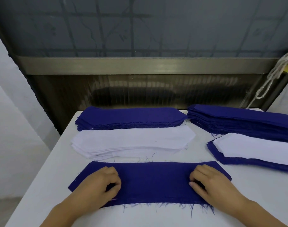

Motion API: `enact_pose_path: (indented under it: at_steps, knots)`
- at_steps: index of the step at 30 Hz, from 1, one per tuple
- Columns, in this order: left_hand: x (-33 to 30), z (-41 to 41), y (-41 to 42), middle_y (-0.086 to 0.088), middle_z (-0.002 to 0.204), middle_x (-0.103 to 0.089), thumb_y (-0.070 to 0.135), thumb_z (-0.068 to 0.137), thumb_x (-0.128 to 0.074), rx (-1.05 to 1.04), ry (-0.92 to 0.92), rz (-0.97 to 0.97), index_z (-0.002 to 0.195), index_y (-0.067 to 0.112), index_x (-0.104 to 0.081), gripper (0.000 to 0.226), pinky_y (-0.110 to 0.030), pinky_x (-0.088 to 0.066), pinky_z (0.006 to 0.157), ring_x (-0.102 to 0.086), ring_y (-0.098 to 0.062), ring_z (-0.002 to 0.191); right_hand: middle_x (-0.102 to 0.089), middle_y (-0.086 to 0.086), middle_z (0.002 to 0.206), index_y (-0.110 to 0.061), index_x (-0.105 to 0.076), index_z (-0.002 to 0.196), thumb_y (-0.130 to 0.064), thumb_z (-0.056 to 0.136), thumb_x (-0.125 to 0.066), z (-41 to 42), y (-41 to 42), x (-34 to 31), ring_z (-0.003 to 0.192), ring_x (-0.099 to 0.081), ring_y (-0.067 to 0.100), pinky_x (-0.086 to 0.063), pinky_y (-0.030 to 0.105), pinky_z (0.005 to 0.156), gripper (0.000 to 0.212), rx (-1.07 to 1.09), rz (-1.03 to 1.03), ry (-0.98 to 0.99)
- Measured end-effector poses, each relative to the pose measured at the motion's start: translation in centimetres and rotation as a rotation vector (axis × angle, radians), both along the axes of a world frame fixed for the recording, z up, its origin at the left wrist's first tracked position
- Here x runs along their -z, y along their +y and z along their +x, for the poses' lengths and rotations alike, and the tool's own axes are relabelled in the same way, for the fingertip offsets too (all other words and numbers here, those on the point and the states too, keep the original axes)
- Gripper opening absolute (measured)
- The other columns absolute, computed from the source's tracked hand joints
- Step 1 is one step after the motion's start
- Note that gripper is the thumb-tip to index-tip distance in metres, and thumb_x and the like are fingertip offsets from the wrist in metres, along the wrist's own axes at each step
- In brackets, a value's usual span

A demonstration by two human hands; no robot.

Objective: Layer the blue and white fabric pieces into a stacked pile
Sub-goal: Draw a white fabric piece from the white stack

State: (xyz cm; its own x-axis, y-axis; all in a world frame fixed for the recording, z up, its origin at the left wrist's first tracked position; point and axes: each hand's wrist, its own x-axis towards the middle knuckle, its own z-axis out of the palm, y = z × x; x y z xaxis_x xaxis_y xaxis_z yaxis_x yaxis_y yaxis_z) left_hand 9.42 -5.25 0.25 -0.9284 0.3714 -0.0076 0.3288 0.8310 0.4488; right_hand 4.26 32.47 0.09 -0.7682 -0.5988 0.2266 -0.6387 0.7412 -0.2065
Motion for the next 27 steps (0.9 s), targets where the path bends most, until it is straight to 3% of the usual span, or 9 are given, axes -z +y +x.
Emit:
enact_pose_path:
  at_steps: [4, 9, 13, 15, 17, 22, 25, 27]
  knots:
    - [0.2, -0.1, -1.2, 0.022, 0.085, -0.054, 0.033, 0.087, -0.057, -0.097, 0.061, -0.063, 0.073, 0.041, -0.048, 0.018, -0.017, -0.043, 0.072, -0.049, 0.0, 0.086, -0.043, -0.023, 0.07, -0.03, -0.055, 0.074, -0.018, 0.075, -0.079, -0.8, 1.5, -0.3, 0.063, -0.04, -0.001, -0.036, 0.014, 0.065, 0.027, 0.067, 0.02, -0.039]
    - [-0.7, -0.8, -3.0, 0.02, 0.078, -0.053, 0.033, 0.081, -0.059, -0.147, 0.041, -0.155, 0.072, 0.038, -0.049, 0.014, -0.015, -0.042, 0.065, -0.051, -0.001, 0.074, -0.044, -0.02, 0.063, -0.038, -0.043, 0.07, -0.019, 0.079, -0.069, -2.5, 2.9, -1.3, 0.061, -0.043, -0.002, -0.034, 0.009, 0.058, 0.034, 0.137, 0.126, -0.119]
    - [-2.1, -3.9, -0.3, 0.026, 0.088, -0.05, 0.033, 0.089, -0.058, -0.129, 0.173, -0.135, 0.085, 0.041, -0.056, 0.01, -0.008, -0.039, 0.07, -0.047, 0.007, 0.079, -0.055, -0.019, 0.081, -0.032, -0.057, 0.085, -0.024, 0.09, -0.063, -5.2, 0.2, -2.1, 0.078, -0.053, 0.001, -0.046, 0.019, 0.067, 0.012, 0.153, -0.079, -0.103]
    - [-2.8, -6.2, 2.2, 0.027, 0.098, -0.049, 0.031, 0.091, -0.059, -0.133, 0.268, -0.063, 0.098, 0.035, -0.062, 0.009, -0.008, -0.037, 0.077, -0.047, 0.006, 0.086, -0.054, -0.02, 0.092, -0.029, -0.058, 0.095, -0.028, 0.094, -0.058, -7.3, -2.0, -2.5, 0.089, -0.051, 0.001, -0.044, 0.016, 0.074, 0.002, 0.123, -0.164, -0.07]
    - [-3.2, -8.7, 4.5, 0.022, 0.109, -0.052, 0.03, 0.092, -0.058, -0.125, 0.315, -0.004, 0.11, 0.029, -0.062, 0.018, -0.013, -0.038, 0.085, -0.047, 0.001, 0.097, -0.05, -0.02, 0.098, -0.028, -0.057, 0.102, -0.03, 0.096, -0.056, -9.5, -3.9, -2.6, 0.094, -0.046, 0.0, -0.039, 0.014, 0.079, 0.007, 0.112, -0.189, -0.078]
    - [-2.7, -13.4, 7.1, 0.014, 0.114, -0.054, 0.034, 0.094, -0.057, -0.114, 0.136, 0.066, 0.12, 0.026, -0.059, 0.027, -0.018, -0.04, 0.091, -0.046, -0.003, 0.106, -0.047, -0.022, 0.098, -0.037, -0.049, 0.098, -0.04, 0.095, -0.054, -13.1, -5.2, -1.7, 0.094, -0.043, 0.001, -0.036, 0.018, 0.085, 0.006, 0.099, -0.037, -0.214]
    - [-2.0, -14.3, 7.2, 0.014, 0.106, -0.055, 0.034, 0.09, -0.063, -0.112, 0.038, 0.14, 0.111, 0.025, -0.063, 0.023, -0.018, -0.042, 0.091, -0.05, -0.003, 0.102, -0.05, -0.021, 0.092, -0.042, -0.047, 0.086, -0.038, 0.095, -0.053, -13.5, -5.3, -1.4, 0.092, -0.044, -0.002, -0.035, 0.016, 0.08, 0.012, 0.081, -0.065, -0.225]
    - [-1.8, -14.9, 7.2, 0.015, 0.101, -0.055, 0.04, 0.087, -0.067, -0.127, 0.025, 0.159, 0.105, 0.026, -0.064, 0.023, -0.019, -0.045, 0.086, -0.052, -0.003, 0.096, -0.053, -0.018, 0.09, -0.035, -0.053, 0.086, -0.034, 0.096, -0.053, -13.9, -5.6, -1.3, 0.09, -0.046, 0.0, -0.036, 0.015, 0.077, 0.01, 0.086, -0.105, -0.241]
